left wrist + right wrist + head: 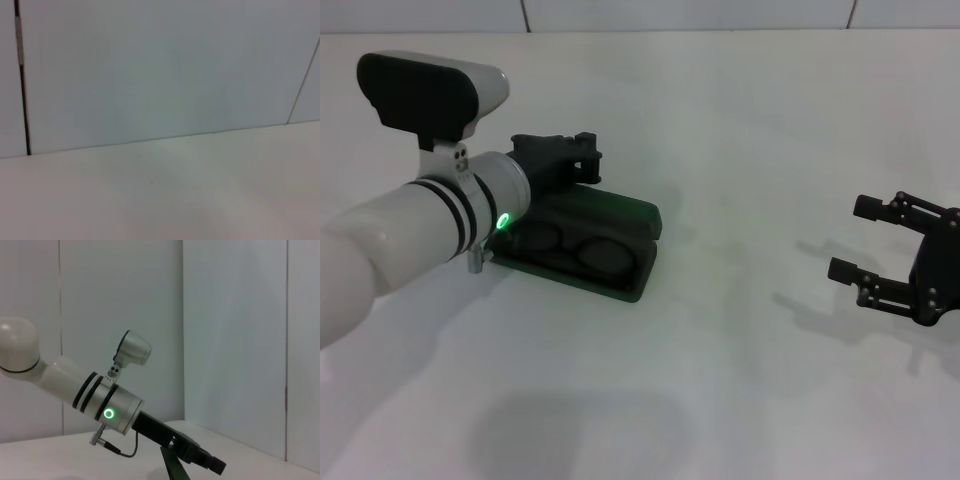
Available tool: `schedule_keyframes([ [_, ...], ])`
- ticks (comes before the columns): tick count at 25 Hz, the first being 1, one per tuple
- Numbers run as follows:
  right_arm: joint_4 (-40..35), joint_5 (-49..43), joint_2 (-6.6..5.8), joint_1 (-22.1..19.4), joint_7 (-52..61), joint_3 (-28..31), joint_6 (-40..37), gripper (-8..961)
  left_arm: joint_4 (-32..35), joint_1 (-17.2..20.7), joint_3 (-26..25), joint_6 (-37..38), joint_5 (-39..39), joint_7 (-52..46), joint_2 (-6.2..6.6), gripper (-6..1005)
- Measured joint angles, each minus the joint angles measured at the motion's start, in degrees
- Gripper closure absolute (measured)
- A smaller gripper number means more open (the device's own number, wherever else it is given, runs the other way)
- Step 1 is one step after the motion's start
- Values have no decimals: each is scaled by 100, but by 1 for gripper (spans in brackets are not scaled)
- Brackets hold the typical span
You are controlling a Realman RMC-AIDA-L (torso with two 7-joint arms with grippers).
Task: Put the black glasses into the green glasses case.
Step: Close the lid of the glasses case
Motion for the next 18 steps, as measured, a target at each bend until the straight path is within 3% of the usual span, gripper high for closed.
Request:
schedule_keyframes([
  [18, 9, 0, 0, 0, 4, 0, -3, 201, -32, 257, 60, -69, -7, 447, 9, 944],
])
